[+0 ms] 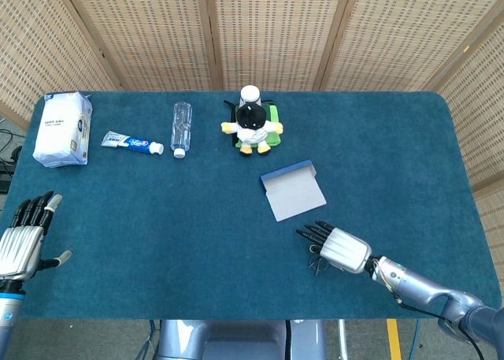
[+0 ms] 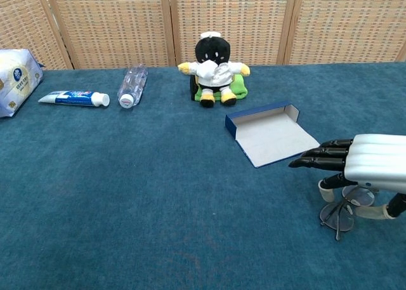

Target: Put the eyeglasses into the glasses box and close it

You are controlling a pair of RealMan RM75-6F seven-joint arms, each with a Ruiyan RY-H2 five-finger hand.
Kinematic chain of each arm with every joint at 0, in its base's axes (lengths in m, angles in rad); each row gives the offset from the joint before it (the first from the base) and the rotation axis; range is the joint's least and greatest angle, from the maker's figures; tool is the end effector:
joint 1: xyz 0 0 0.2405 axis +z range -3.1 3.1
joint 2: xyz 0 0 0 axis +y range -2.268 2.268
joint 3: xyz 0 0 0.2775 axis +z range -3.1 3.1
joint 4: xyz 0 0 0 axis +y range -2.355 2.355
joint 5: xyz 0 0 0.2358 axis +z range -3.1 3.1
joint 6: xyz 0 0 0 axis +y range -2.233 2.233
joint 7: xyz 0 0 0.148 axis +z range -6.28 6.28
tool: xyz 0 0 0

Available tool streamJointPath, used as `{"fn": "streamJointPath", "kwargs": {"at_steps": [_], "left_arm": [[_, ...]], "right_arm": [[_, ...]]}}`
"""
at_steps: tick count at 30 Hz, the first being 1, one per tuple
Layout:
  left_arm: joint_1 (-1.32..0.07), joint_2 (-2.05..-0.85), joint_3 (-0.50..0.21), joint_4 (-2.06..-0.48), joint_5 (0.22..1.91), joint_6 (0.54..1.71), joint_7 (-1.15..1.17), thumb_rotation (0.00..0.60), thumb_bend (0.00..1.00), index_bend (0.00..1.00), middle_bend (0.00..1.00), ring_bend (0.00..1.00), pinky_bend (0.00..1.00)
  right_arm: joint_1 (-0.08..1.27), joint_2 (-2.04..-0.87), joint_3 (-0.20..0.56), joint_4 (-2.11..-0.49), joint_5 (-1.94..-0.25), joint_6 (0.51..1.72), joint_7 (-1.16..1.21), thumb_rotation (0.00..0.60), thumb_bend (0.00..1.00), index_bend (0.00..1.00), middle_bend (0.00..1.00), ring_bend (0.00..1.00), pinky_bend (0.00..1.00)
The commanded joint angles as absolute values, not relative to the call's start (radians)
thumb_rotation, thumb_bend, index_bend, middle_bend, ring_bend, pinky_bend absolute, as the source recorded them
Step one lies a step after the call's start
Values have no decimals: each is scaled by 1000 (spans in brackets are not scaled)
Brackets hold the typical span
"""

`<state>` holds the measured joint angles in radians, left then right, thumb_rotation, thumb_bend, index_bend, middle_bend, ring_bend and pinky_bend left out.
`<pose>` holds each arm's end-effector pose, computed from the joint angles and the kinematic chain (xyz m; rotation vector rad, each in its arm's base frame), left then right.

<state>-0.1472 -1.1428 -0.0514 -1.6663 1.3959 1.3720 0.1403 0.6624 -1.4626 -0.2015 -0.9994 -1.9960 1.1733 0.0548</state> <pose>-0.3328 0.2074 0.1204 -1.4325 -0.9494 -0.7908 -0.2891 -0.3096 -0.0120 2.4710 -0.2227 0.7540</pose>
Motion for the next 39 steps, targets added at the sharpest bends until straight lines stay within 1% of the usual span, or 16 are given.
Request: {"fn": "streamJointPath", "kwargs": {"at_steps": [1,4,12,17,23,28,39], "left_arm": [[-148,-1144,-51,-1665,1394,1370,142,600,26,0,0,0,0],[-149,-1145,-51,-1665,1392,1367,144,600,26,0,0,0,0],[-151,-1149,-51,-1662,1388,1364,148,600,26,0,0,0,0],[-152,-1150,-50,-1662,1386,1363,151,600,27,0,0,0,0],[-154,-1151,-50,-1662,1383,1360,152,600,27,0,0,0,0],[-154,-1151,-50,-1662,1381,1359,152,600,26,0,0,0,0],[-156,-1151,-49,-1662,1380,1356,152,600,27,0,0,0,0]], "right_arm": [[660,-1470,-204,-986,-1994,1180,56,600,415,414,0,0,136],[658,-1481,-207,-967,-1990,1180,57,600,415,423,1,0,136],[653,-1507,-214,-922,-1983,1199,81,600,415,508,28,0,136],[650,-1526,-216,-890,-1981,1220,99,600,414,568,61,0,136],[646,-1542,-219,-856,-1981,1246,112,600,433,594,81,0,137],[647,-1542,-218,-851,-1980,1267,109,600,456,595,91,0,136],[688,-1505,-178,-934,-1969,1270,44,600,466,595,117,0,136]]}}
